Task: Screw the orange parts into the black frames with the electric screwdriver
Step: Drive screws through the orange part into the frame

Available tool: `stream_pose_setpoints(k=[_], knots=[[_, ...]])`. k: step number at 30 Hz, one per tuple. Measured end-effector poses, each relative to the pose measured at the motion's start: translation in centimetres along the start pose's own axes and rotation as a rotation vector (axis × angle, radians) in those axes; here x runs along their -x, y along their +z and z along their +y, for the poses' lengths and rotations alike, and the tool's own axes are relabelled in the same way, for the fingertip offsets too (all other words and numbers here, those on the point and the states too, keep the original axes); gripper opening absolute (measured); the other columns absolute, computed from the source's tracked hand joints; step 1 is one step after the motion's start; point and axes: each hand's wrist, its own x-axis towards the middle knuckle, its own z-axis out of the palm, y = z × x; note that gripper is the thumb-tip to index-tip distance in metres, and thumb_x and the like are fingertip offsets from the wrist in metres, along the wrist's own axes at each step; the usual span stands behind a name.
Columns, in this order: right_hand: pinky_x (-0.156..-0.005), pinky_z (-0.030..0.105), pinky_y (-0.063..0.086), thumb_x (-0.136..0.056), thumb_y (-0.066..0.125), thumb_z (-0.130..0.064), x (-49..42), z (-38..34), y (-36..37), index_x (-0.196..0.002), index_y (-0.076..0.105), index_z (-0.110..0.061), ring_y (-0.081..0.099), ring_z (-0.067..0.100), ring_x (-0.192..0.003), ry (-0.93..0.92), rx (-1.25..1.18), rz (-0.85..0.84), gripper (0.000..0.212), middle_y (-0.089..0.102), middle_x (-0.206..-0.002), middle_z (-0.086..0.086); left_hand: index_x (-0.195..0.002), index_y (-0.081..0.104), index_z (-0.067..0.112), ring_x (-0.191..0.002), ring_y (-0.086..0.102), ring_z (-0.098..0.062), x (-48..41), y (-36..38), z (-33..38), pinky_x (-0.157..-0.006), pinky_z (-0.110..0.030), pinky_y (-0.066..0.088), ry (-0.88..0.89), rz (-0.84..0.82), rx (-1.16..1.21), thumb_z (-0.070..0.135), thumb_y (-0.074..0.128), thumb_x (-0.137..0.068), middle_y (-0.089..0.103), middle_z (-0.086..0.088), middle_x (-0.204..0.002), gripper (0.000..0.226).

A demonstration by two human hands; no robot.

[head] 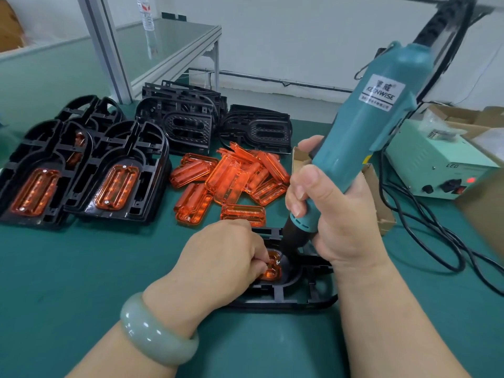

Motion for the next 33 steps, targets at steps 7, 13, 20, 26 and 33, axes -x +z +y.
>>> stream_pose_setpoints(k=[7,13,20,26,33], knots=[[-0.048,0.022,0.038,-0.082,0.057,-0.005,0.2,0.0,0.1,-0.091,0.051,-0.014,0.04,0.013,-0.04,0.009,-0.007,0.024,0.014,0.044,-0.054,-0.002,-0.094,0.071,0.037,-0.08,0.046,-0.007,-0.1,0.1,0.0,-0.073,-0.029,0.047,-0.001,0.017,0.0,0.039,0.062,-0.083,0.041,0.014,-0.074,0.014],[-0.047,0.021,0.039,-0.079,0.066,-0.004,0.2,0.0,0.2,-0.09,0.055,-0.017,0.042,0.012,-0.04,-0.008,0.033,-0.027,0.02,0.047,-0.054,-0.005,-0.092,0.071,0.038,-0.077,0.045,-0.006,-0.2,0.1,-0.1,-0.069,-0.025,0.042,-0.009,0.015,-0.002,0.039,0.062,-0.083,0.042,0.016,-0.072,0.013],[-0.05,0.023,0.038,-0.077,0.065,-0.019,0.0,0.5,-0.6,-0.099,0.062,-0.021,0.042,0.012,-0.041,0.003,-0.032,0.002,0.023,0.047,-0.055,-0.004,-0.093,0.07,0.039,-0.08,0.048,-0.006,-0.1,0.1,0.0,-0.071,-0.025,0.045,-0.029,0.024,0.002,0.04,0.062,-0.083,0.044,0.016,-0.075,0.013],[-0.05,0.022,0.039,-0.078,0.064,-0.018,0.1,0.5,-0.8,-0.101,0.062,-0.018,0.044,0.011,-0.042,-0.025,-0.057,-0.01,0.023,0.049,-0.055,-0.005,-0.093,0.07,0.038,-0.084,0.051,-0.006,-0.1,0.2,-0.1,-0.072,-0.027,0.047,-0.031,0.034,0.003,0.04,0.062,-0.082,0.05,0.015,-0.082,0.013],[-0.05,0.022,0.04,-0.078,0.065,-0.017,0.0,0.5,-0.6,-0.103,0.066,-0.021,0.045,0.011,-0.043,-0.035,-0.067,-0.047,0.025,0.05,-0.056,-0.003,-0.095,0.069,0.039,-0.082,0.047,-0.005,-0.1,0.2,-0.1,-0.07,-0.027,0.047,-0.026,0.025,-0.005,0.039,0.062,-0.083,0.047,0.016,-0.077,0.015]])
